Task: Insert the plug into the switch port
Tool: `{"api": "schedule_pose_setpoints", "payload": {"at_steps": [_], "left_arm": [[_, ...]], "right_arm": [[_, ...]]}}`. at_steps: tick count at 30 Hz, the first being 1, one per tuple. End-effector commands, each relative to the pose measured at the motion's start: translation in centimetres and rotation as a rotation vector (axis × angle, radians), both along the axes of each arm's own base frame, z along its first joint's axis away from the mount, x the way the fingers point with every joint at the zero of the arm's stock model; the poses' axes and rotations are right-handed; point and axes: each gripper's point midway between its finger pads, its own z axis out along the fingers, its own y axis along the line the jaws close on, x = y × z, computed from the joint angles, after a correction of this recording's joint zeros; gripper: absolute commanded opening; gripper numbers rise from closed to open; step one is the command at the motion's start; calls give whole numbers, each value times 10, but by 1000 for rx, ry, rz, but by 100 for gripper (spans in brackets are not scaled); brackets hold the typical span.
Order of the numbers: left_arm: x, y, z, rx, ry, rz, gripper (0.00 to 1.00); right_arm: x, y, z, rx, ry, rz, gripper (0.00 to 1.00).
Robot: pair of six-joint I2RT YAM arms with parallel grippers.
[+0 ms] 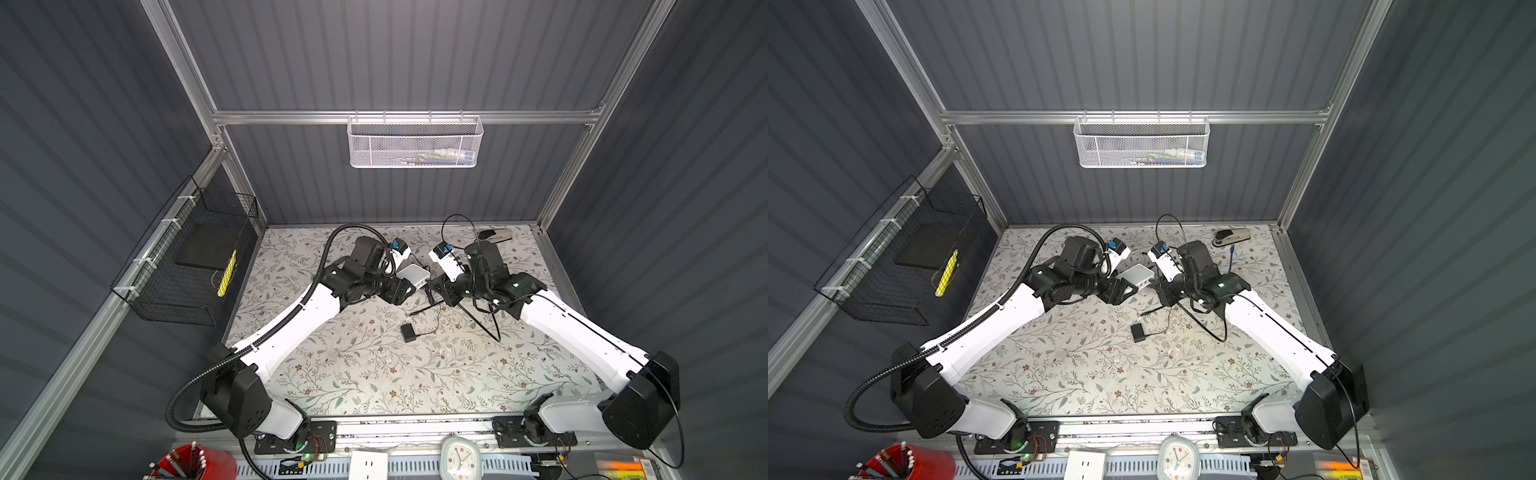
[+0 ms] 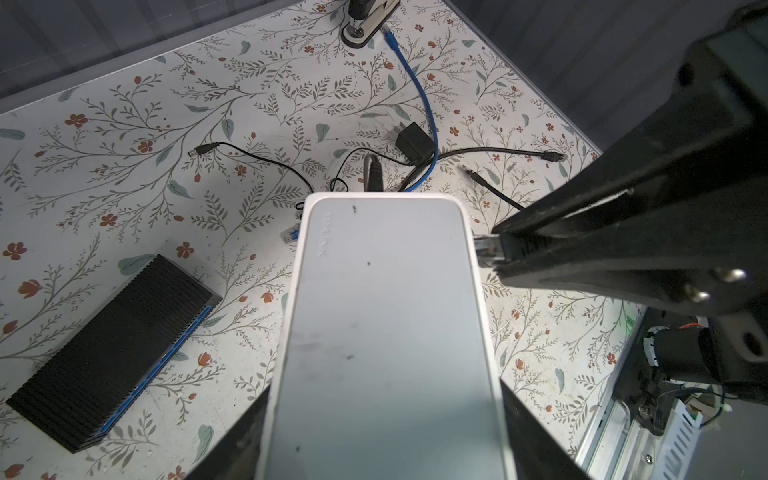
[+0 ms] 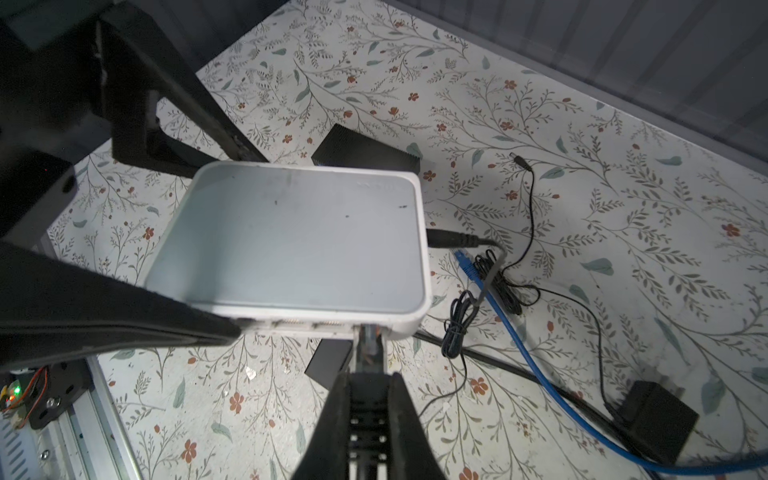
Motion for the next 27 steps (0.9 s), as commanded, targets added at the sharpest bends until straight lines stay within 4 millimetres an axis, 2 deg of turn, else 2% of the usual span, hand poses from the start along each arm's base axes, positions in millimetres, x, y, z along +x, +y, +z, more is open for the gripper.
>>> {"api": "schedule_pose_setpoints", "payload": {"at_steps": [1,4,11,14,16,18,20,22,25,27], "left_arm": [[-51,-51,45,-202,33,-306,33],[-53,-53,42,-208,58,-319,32],[-58,-52,33,-193,81,-337,31],[-57,-54,36,-205,71,-341,31],[-57,-56,41,-224,65,-345,31],[-59,-58,45,-239,67,-362,30],[-58,-60,44,-245,76,-366,30],[-57,-61,43,-246,78,-365,29],[-59,-63,43,-257,92,-379,29],[-60,-64,43,-265,98,-385,29]], "right_arm": [[16,21,13,124,-98,-6,0],[24,25,15,135,-122,-5,0],[40,35,34,174,-113,-7,0],[36,43,28,154,-86,40,0],[24,50,27,181,-94,125,0],[21,50,23,194,-114,148,0],[33,44,15,173,-98,68,0],[49,40,16,167,-66,-41,0],[51,56,37,246,-53,-16,0],[40,70,47,252,-88,84,0]]}}
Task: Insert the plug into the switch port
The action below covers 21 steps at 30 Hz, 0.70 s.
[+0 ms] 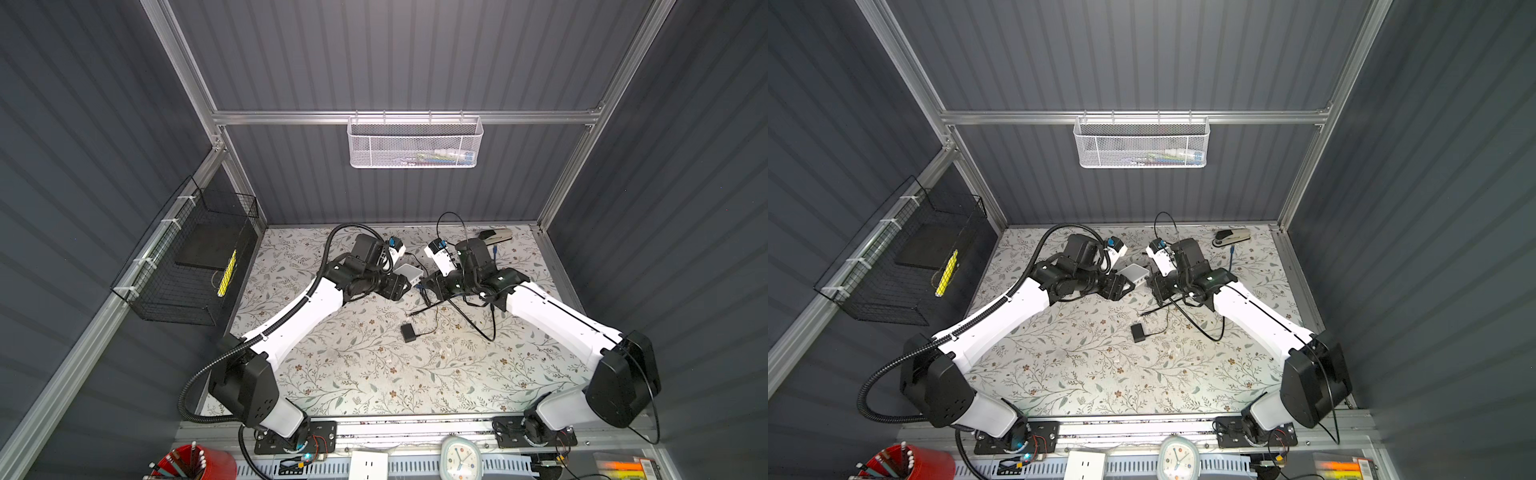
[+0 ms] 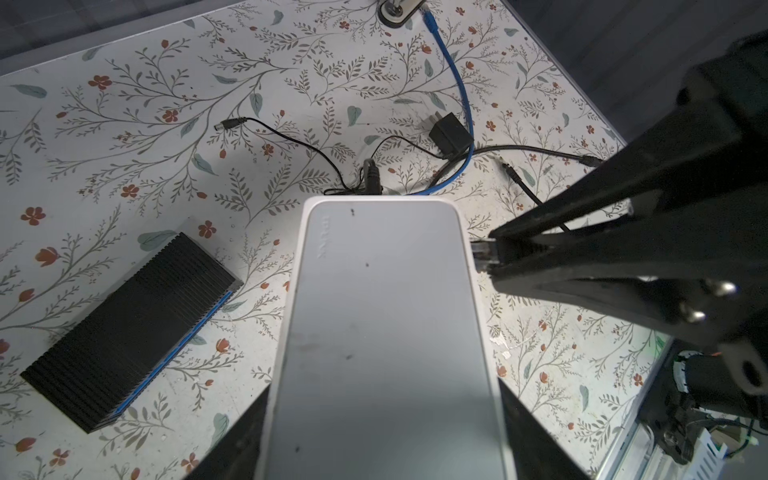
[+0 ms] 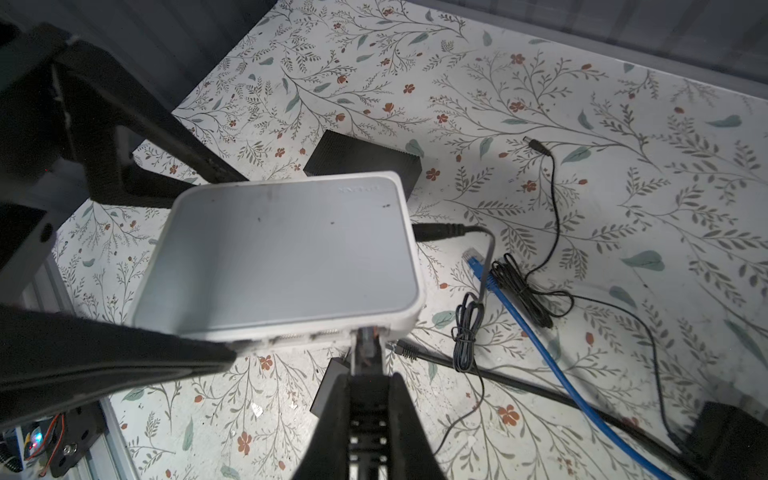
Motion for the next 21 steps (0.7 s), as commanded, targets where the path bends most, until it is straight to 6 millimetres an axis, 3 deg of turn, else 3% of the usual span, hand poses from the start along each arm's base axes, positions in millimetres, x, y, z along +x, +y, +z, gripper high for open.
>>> {"api": "schedule_pose_setpoints", "payload": {"at_steps": [1,6,11,13,16,21], "left_arm": [[-82,-73,63,-308,48,-451,29],[-84,-75,65,-322,45,-457,29],[-85,-79,68,-346,58,-475,27],[-86,-79,68,-354,65,-478,27],[-86,-81,73,-375,65,-484,27],[-88,-82,81,-396,61,-492,27]], "right_arm": [[6,56,68,197,-220,160,0],[-11,65,65,204,-284,303,0],[18,55,51,143,-229,151,0],[17,66,63,230,-221,165,0],[6,83,67,212,-262,235,0],[11,62,72,323,-330,243,0]]}}
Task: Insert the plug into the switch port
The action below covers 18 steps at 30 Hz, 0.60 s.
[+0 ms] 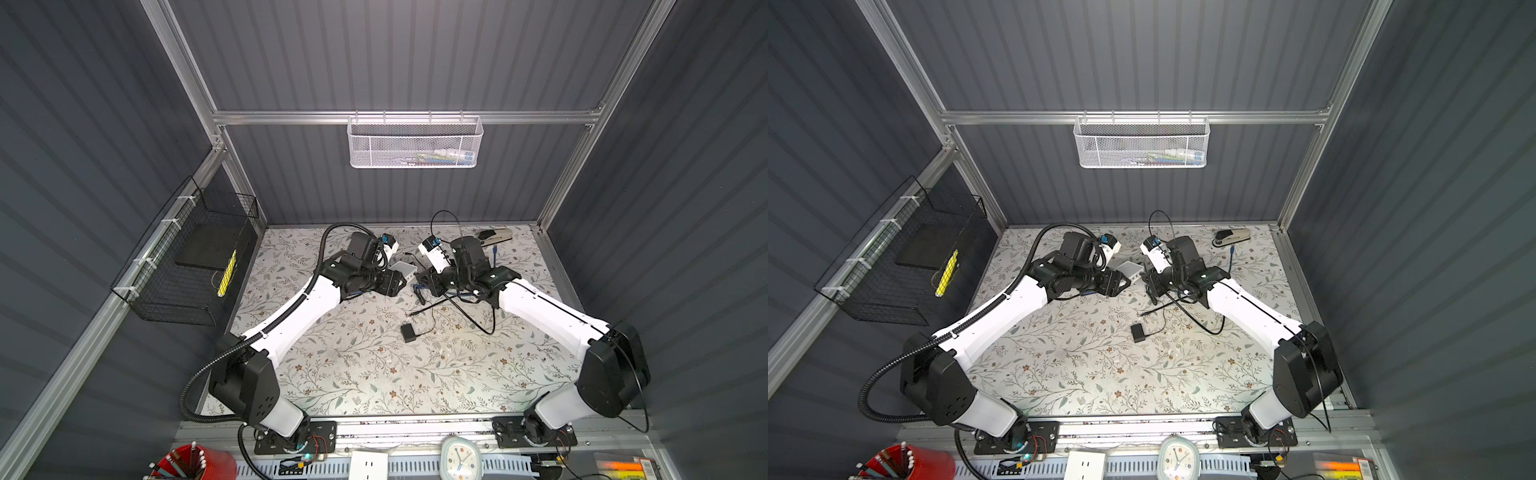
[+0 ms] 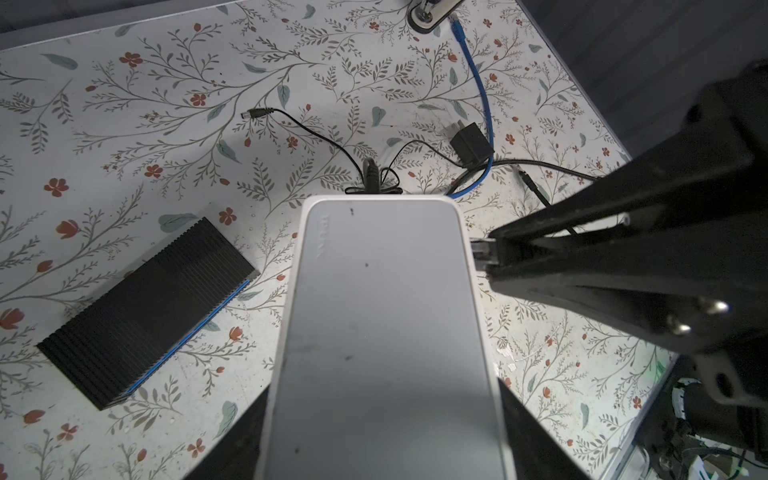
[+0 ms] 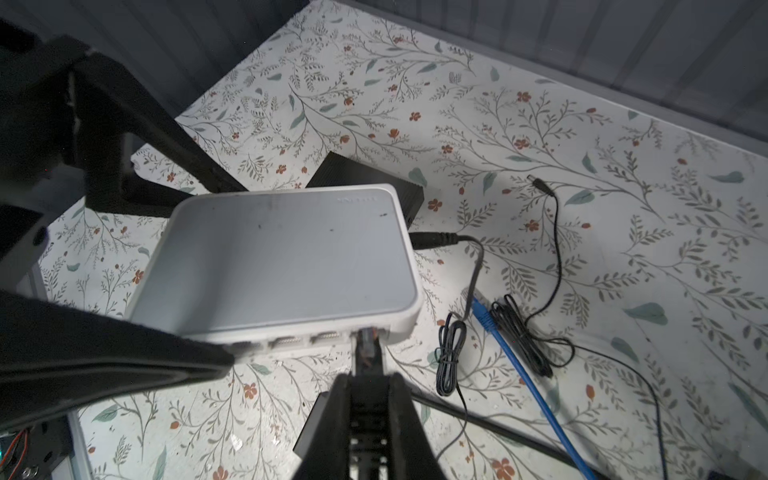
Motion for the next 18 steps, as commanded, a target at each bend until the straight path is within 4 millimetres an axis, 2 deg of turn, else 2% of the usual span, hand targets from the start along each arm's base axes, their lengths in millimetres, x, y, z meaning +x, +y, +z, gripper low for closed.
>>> {"api": "schedule_pose_setpoints", "payload": {"at_steps": [1,7,8,12,14,18], "left_arm": [[-98,-91,82,-388,13,-553,27],[-104,-94,66,-364,62,-581,27],[-103,-96,74,-359,41,-593,27],[-105,-95,72,-307,34,-614,26],[-105,-96,76,-321,20,-619,27],[-107,-102,80,-359,32,-643,26]], "right_arm": [[1,49,74,297,-229,212,0],[-14,78,87,332,-168,409,0],[-16,81,85,319,-145,434,0],[1,76,62,203,-48,336,0],[4,75,59,204,-28,310,0],[-3,84,74,246,-73,379,0]]}}
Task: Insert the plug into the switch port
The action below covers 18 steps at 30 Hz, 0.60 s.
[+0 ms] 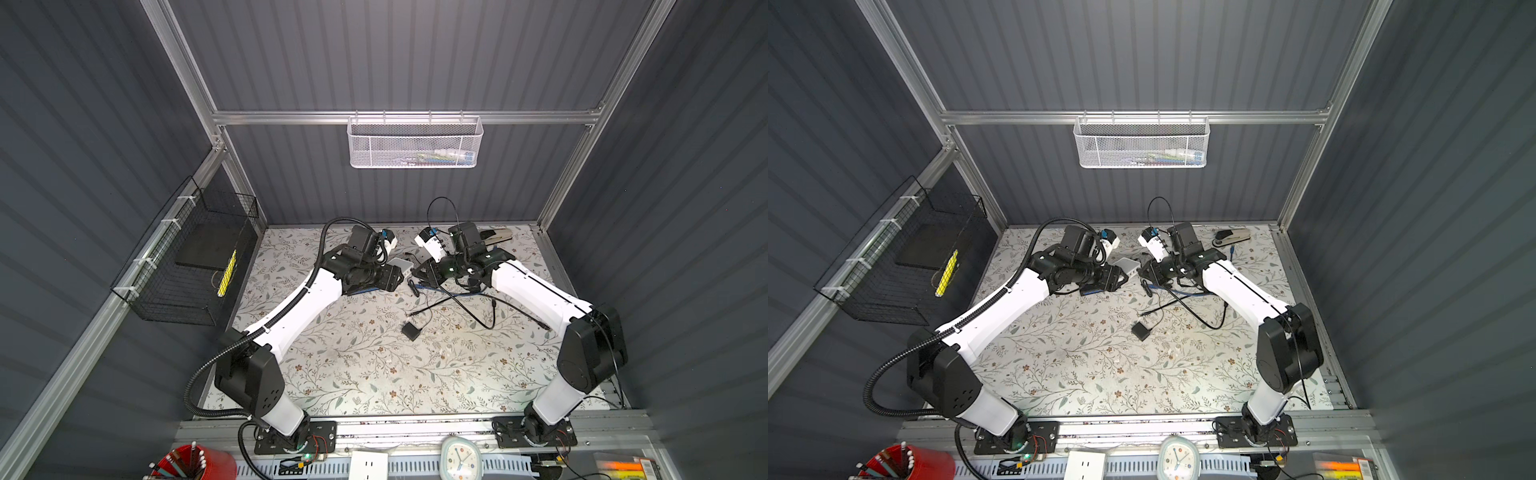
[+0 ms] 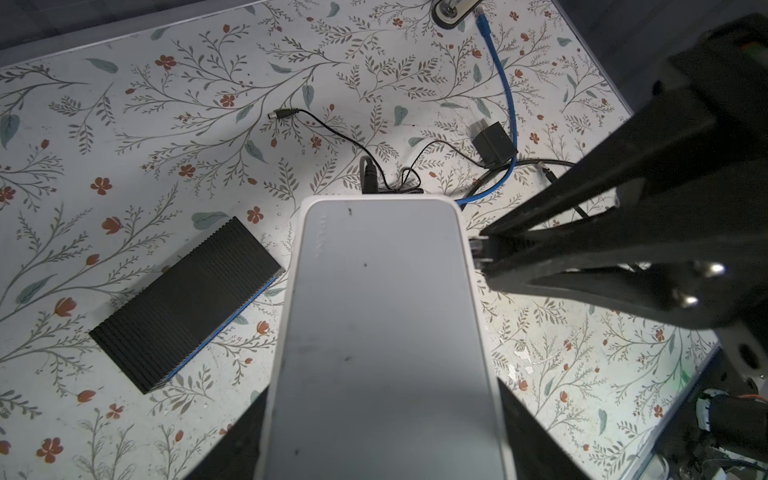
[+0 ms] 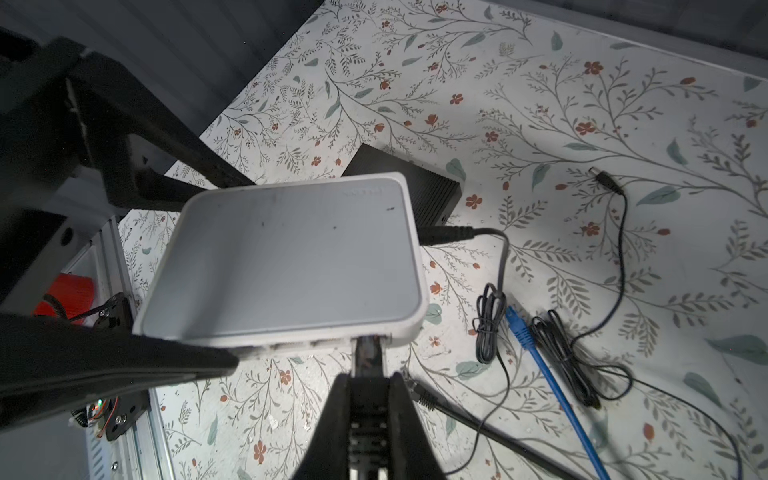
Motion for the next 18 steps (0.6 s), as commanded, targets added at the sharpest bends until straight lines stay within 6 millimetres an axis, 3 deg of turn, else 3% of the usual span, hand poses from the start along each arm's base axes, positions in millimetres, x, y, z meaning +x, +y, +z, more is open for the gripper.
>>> {"api": "schedule_pose_setpoints", "payload": {"at_steps": [1,5,12,18], "left_arm": [[-119,-109,76,-424,47,-668,26],[-122,-109,70,-404,62,-682,27],[-134,-109,40,-336,144,-730,26],[-131,-124,46,-372,134,-741,27]], "right_arm": [[-20,71,76,259,-231,284,0],[2,59,76,234,-169,246,0],[15,58,85,192,-123,215,0],[12,79,75,153,-116,222,0]]}}
